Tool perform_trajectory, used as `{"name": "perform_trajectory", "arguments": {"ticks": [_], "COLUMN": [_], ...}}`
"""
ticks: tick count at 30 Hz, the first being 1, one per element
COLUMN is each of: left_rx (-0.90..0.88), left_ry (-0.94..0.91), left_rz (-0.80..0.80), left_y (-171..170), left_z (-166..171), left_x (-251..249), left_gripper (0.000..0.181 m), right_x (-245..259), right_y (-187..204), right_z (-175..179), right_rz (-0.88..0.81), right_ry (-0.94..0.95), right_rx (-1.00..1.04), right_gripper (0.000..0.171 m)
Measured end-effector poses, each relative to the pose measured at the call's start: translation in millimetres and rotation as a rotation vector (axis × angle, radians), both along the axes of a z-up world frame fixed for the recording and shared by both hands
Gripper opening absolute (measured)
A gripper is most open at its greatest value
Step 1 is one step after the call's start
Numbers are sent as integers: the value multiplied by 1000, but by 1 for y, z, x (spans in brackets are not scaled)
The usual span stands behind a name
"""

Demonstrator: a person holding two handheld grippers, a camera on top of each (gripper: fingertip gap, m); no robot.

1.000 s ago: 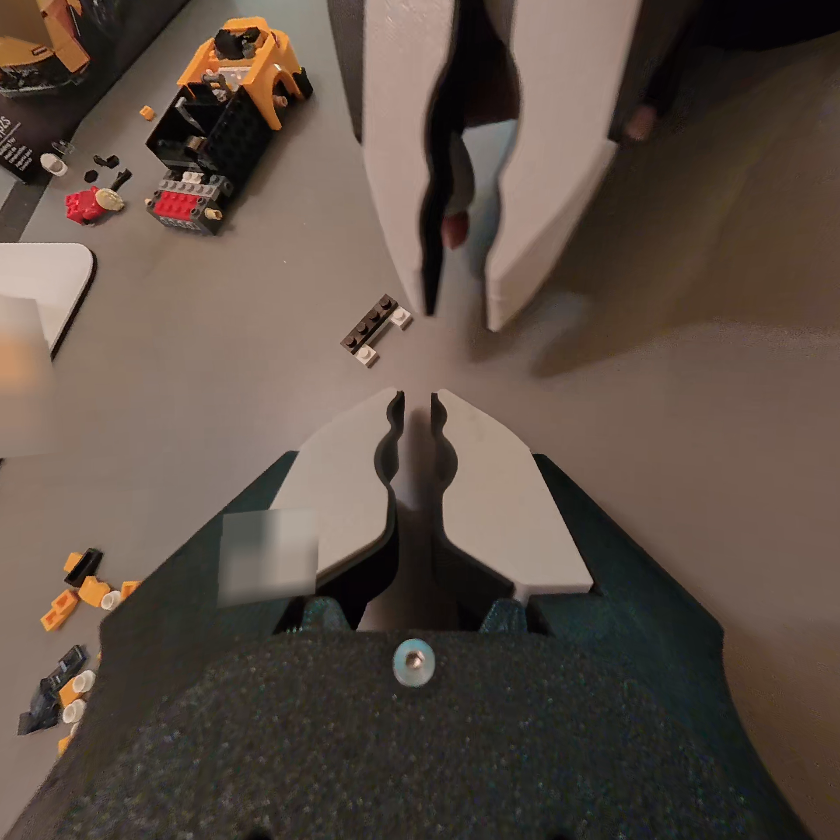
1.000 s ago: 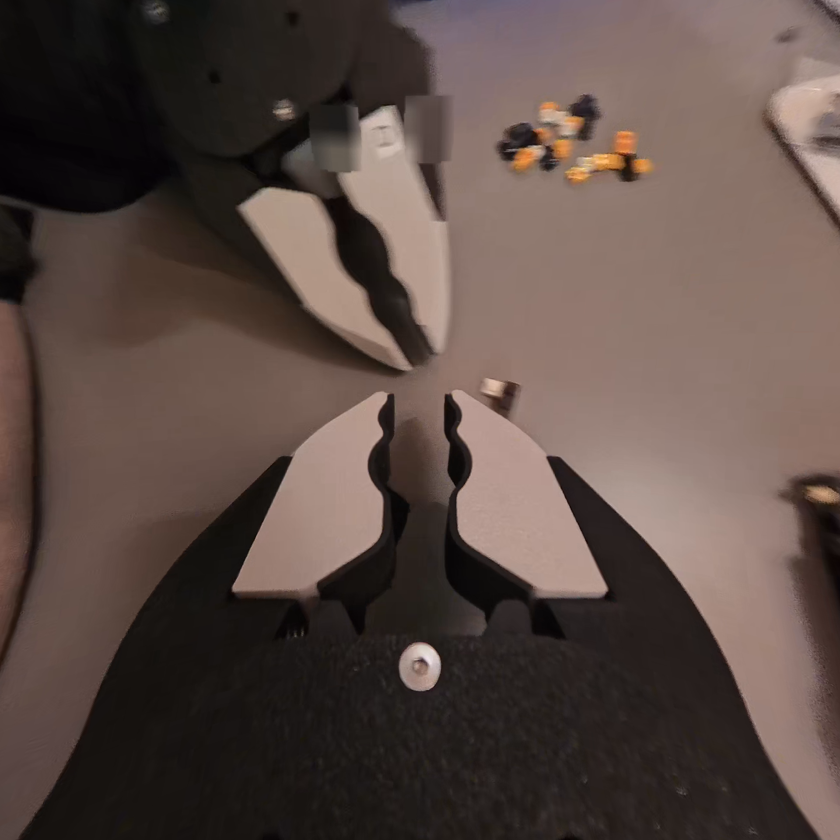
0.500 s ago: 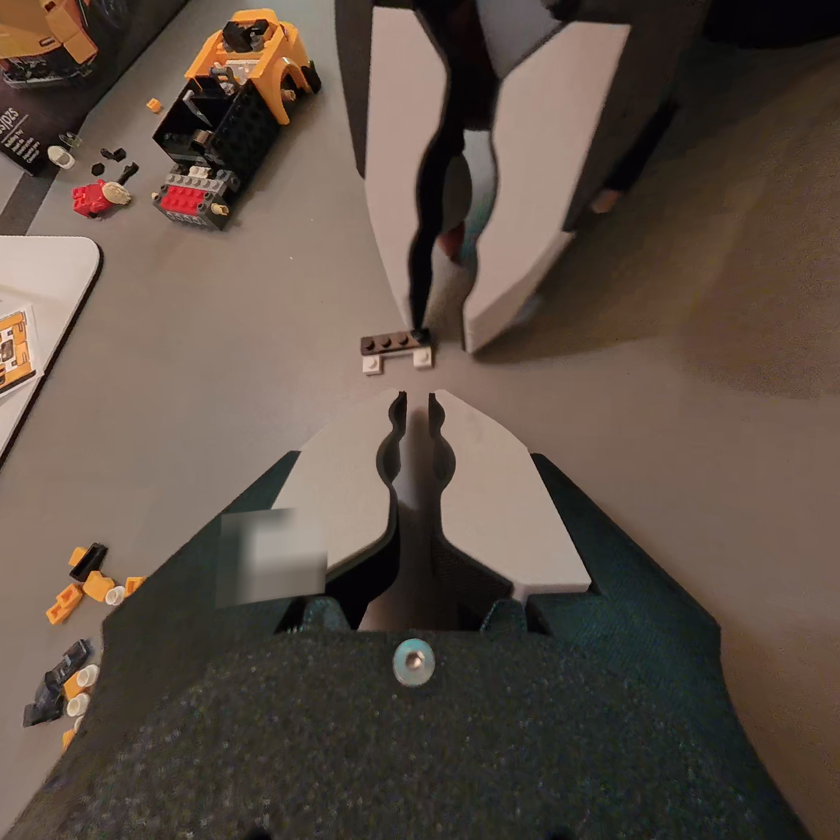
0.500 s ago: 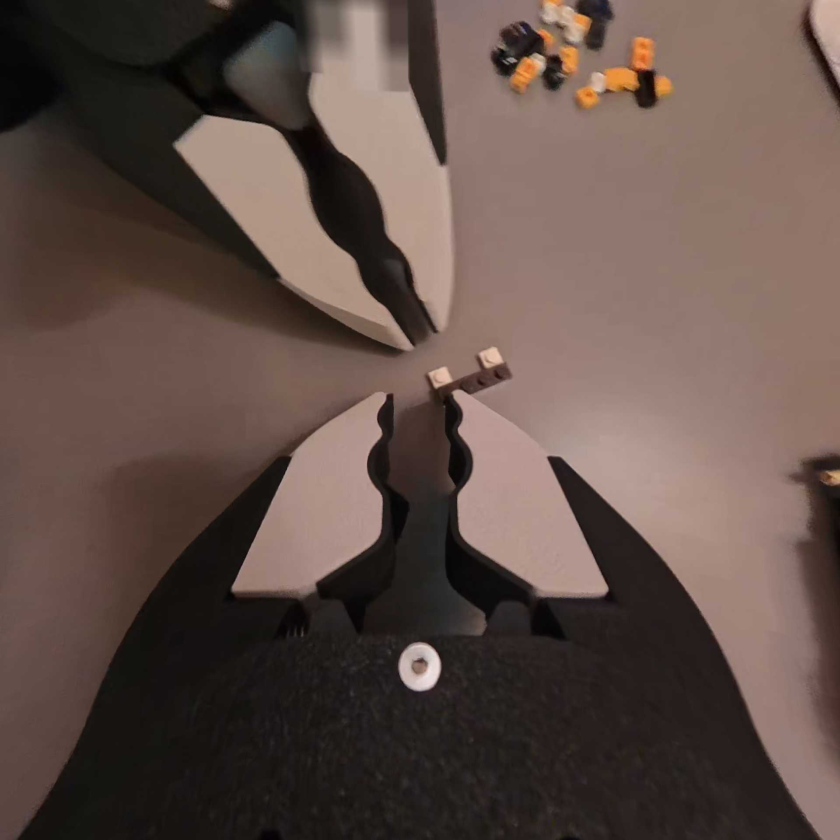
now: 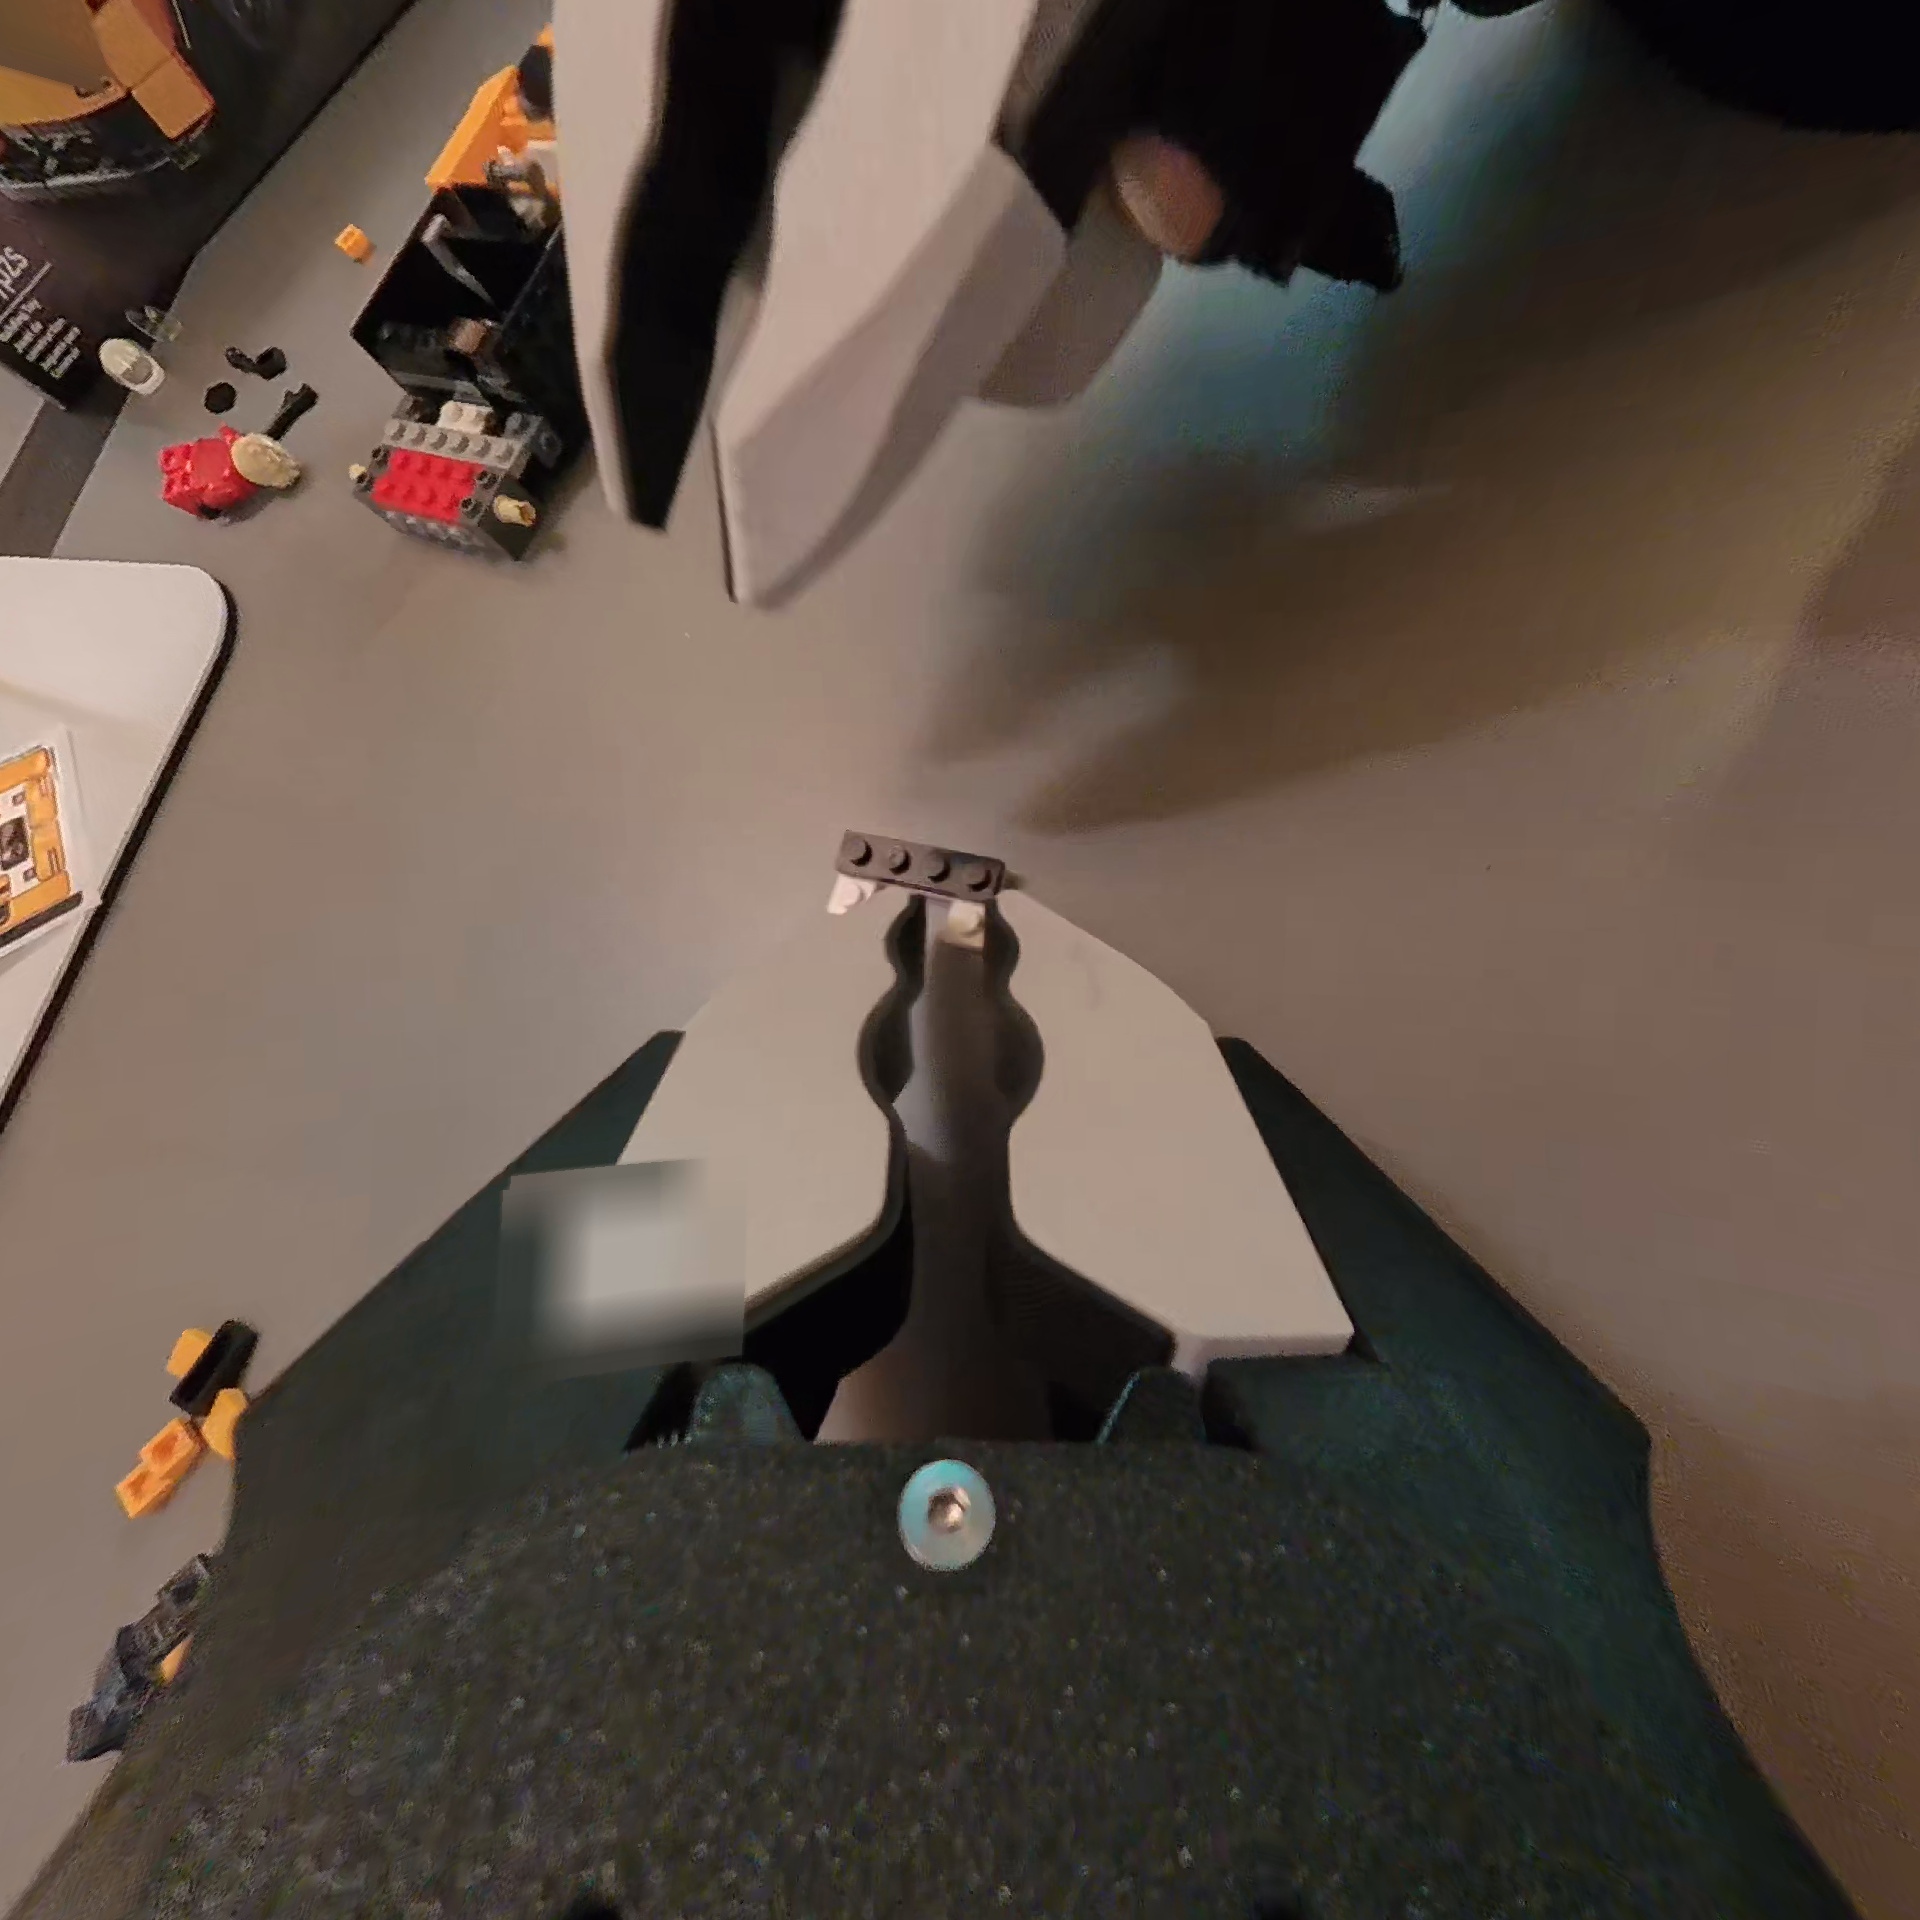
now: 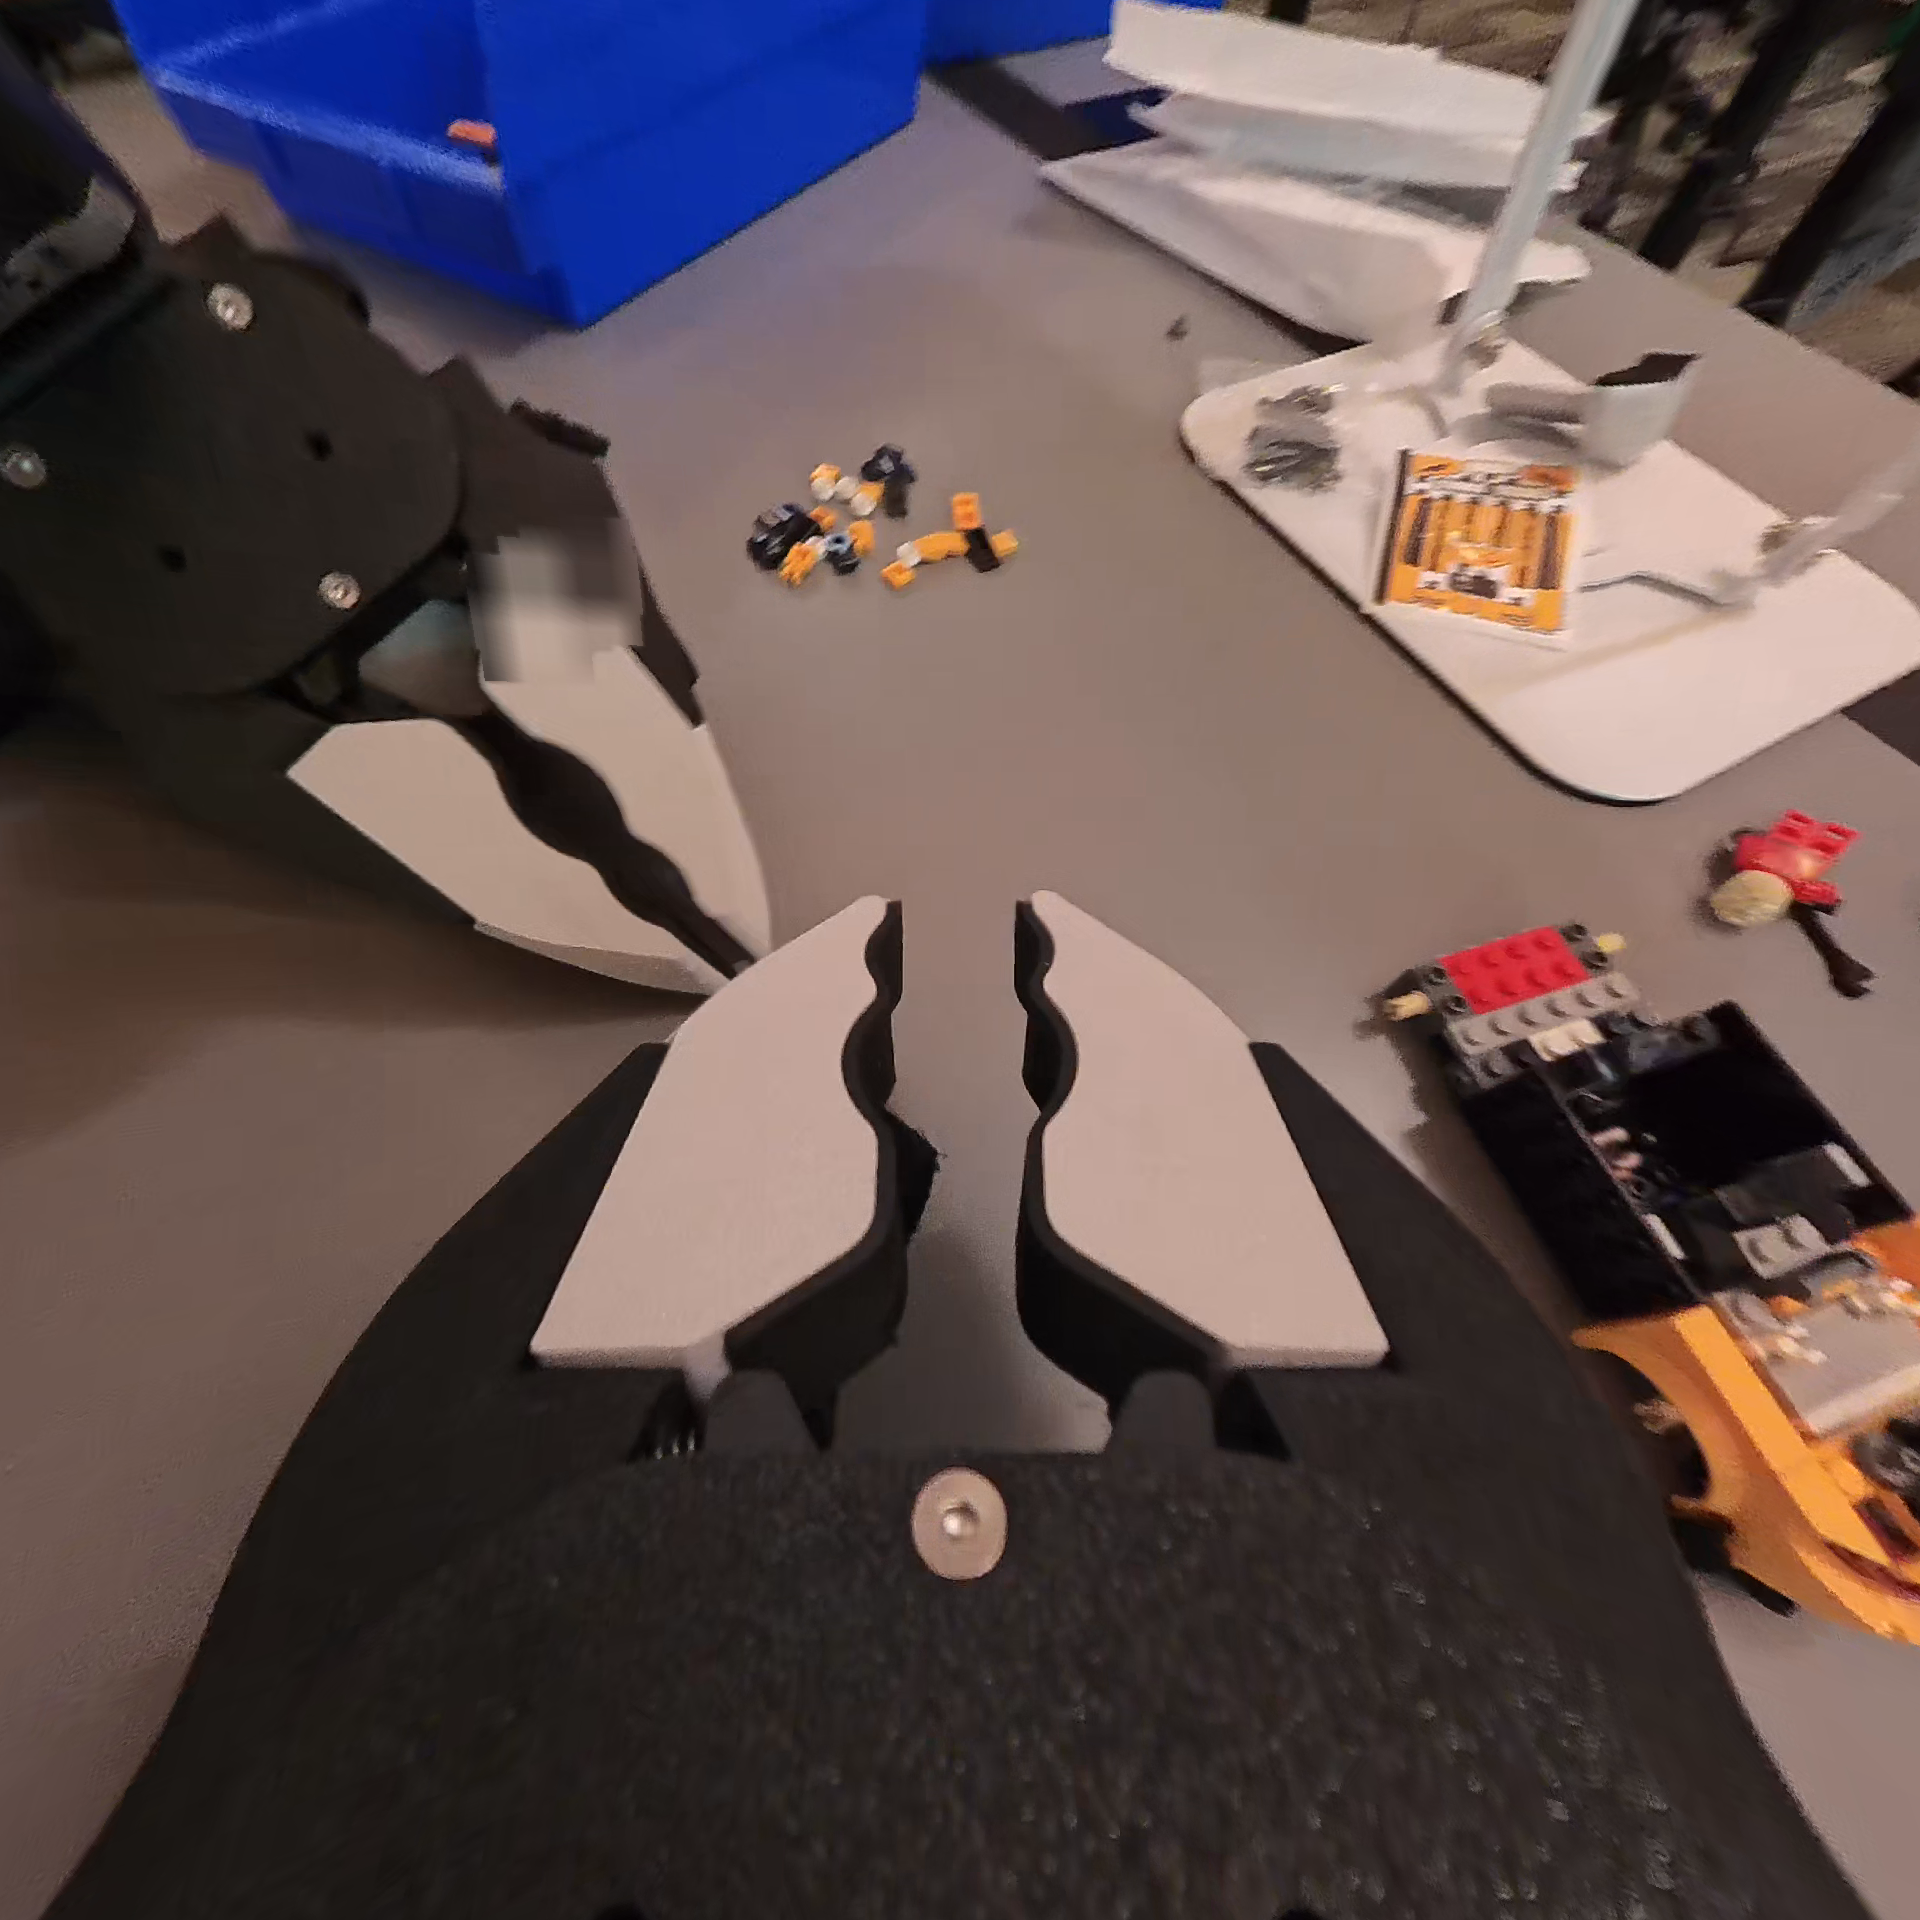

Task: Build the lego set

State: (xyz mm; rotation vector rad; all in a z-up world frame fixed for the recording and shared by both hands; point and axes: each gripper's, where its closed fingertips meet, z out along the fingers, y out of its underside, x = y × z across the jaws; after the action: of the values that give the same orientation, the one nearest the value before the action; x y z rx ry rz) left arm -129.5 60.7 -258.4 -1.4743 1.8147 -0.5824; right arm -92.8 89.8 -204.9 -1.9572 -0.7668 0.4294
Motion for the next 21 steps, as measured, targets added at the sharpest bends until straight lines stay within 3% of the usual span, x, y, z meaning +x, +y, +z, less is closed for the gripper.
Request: {"name": "perform_trajectory", "arguments": {"ticks": [6, 14, 18, 21], "left_rx": [16, -37, -100, -112], "left_ry": [12, -21, -119, -282], "left_rz": [-66, -164, -119, -36], "left_y": [0, -11, -2, 15], "left_z": [0, 3, 24, 55], "left_x": [-3, -11, -13, -13], "left_gripper": [0, 9, 14, 3], "right_x": [14, 35, 55, 78], "right_y": [10, 25, 43, 65], "right_z": [10, 35, 63, 97], "right_rz": [-59, -141, -183, -222], "right_ry": [78, 110, 1, -151], "right_rx": [40, 208, 308, 446], "right_gripper": [20, 22, 22, 23]}}
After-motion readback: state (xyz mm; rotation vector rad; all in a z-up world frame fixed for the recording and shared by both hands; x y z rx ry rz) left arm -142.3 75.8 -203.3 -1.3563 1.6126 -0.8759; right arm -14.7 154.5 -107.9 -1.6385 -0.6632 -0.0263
